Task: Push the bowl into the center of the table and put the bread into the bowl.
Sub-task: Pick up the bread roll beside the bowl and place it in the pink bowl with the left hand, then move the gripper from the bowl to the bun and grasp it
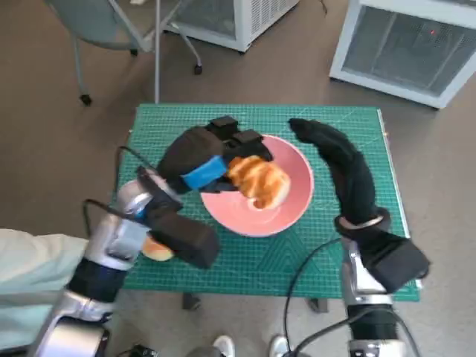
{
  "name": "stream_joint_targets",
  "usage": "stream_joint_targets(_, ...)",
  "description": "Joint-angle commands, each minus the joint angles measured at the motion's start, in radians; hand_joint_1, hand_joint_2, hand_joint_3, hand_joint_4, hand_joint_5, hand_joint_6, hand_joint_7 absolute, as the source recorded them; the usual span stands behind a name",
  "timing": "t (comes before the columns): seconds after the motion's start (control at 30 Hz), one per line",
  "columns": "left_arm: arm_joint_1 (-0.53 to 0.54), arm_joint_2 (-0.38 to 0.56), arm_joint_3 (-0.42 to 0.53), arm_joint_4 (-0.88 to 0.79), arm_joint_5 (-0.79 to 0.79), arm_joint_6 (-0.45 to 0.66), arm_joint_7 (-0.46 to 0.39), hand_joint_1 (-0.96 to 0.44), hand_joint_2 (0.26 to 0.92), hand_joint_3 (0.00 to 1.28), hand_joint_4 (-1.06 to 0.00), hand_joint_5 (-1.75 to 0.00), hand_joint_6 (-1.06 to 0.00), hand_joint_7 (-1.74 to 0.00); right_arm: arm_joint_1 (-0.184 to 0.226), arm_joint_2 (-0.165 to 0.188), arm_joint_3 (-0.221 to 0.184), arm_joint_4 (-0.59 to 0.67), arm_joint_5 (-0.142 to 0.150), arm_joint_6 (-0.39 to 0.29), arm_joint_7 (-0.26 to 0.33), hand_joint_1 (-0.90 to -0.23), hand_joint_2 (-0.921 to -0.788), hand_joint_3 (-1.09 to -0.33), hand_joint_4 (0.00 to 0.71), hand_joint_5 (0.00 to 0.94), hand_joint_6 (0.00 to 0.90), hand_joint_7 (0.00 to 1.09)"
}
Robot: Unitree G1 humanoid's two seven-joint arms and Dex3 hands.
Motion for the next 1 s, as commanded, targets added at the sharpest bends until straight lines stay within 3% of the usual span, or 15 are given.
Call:
stream_joint_targets(0.03, -0.015, -0.015, -0.003, 0.026, -0.028, 0.001, -0.034, 0.00, 0.921, 0.15, -0.64, -1.21, -0.48, -1.31, 0.030, 0.000, -0.009, -0.007, 0.011, 0.012, -0.009, -0.735, -0.921, -0.798, 0.165, 0.000, -0.001, 0.48)
stream_joint_targets(0.1, -0.009, -0.016, -0.003, 0.024, -0.030, 0.011, -0.047, -0.20, 0.921, 0.21, -0.60, -0.73, -0.48, -1.39, 0.031, 0.000, -0.011, -0.010, 0.014, 0.014, -0.009, -0.740, -0.921, -0.798, 0.163, 0.000, -0.001, 0.48)
stream_joint_targets(0.13, -0.005, -0.016, -0.003, 0.022, -0.029, 0.016, -0.052, -0.18, 0.891, 0.20, -0.55, -0.60, -0.42, -1.23, 0.032, 0.001, -0.012, -0.011, 0.016, 0.015, -0.009, -0.743, -0.921, -0.798, 0.163, 0.000, -0.001, 0.48)
stream_joint_targets(0.2, 0.001, -0.014, -0.004, 0.015, -0.023, 0.030, -0.064, -0.13, 0.842, 0.11, -0.41, -0.25, -0.39, -0.61, 0.034, 0.002, -0.014, -0.013, 0.018, 0.016, -0.010, -0.747, -0.921, -0.798, 0.162, 0.000, -0.001, 0.47)
stream_joint_targets(0.3, 0.009, -0.003, -0.003, -0.007, -0.024, 0.049, -0.096, -0.16, 0.827, 0.05, -0.29, -0.08, -0.37, -0.24, 0.035, 0.006, -0.015, -0.016, 0.019, 0.019, -0.013, -0.748, -0.921, -0.799, 0.161, 0.000, -0.001, 0.47)
stream_joint_targets(0.4, 0.019, 0.009, 0.004, -0.040, -0.039, 0.068, -0.139, -0.22, 0.824, 0.03, -0.20, -0.03, -0.33, -0.09, 0.035, 0.009, -0.016, -0.018, 0.021, 0.022, -0.014, -0.749, -0.921, -0.798, 0.160, 0.000, -0.001, 0.47)
stream_joint_targets(0.53, 0.044, 0.029, 0.022, -0.111, -0.072, 0.096, -0.195, -0.26, 0.825, 0.01, -0.14, -0.01, -0.29, -0.02, 0.034, 0.015, -0.016, -0.018, 0.023, 0.025, -0.015, -0.751, -0.921, -0.794, 0.160, 0.000, -0.001, 0.47)
stream_joint_targets(1.0, 0.167, 0.127, 0.156, -0.353, -0.213, 0.170, -0.319, -0.28, 0.825, 0.00, -0.10, 0.00, -0.30, -0.02, 0.023, 0.027, -0.013, 0.001, 0.016, 0.014, -0.015, -0.748, -0.921, -0.786, 0.162, 0.001, -0.001, 0.48)
